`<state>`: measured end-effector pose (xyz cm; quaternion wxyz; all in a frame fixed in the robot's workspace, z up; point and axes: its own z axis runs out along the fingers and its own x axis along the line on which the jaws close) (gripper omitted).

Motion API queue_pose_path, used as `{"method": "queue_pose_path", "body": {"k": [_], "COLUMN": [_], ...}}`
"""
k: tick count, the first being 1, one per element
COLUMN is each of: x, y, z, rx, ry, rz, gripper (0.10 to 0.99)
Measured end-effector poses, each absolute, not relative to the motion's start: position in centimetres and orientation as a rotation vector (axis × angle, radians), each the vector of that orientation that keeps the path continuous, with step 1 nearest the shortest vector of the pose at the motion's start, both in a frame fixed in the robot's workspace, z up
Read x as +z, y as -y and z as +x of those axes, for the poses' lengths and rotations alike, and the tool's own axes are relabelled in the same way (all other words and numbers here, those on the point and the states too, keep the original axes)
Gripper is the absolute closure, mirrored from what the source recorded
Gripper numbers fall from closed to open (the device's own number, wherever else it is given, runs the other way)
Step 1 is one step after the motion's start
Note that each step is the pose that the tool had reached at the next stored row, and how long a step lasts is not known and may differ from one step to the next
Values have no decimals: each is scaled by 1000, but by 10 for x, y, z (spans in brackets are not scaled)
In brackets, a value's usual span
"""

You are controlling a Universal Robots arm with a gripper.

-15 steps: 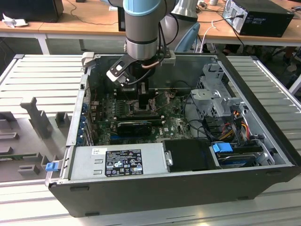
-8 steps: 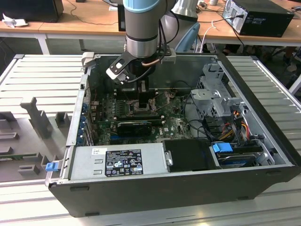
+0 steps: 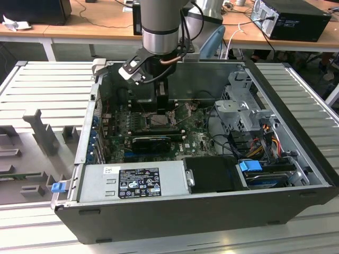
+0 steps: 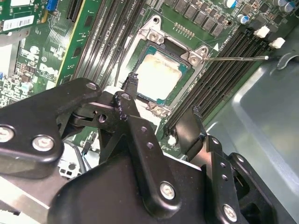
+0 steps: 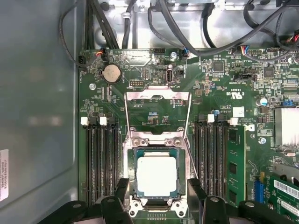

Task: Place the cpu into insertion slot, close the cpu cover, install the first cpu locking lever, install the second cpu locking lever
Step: 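Place the cpu into insertion slot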

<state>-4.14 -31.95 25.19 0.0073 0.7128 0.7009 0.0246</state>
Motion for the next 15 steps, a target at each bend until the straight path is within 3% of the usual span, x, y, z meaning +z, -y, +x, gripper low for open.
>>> {"method": "queue_pose_path", "body": {"k": [15], "x": [278], "y": [319], "z": [-41], "rx": [77], "ry": [-2192], "rz": [2229], "gripper": [482]}}
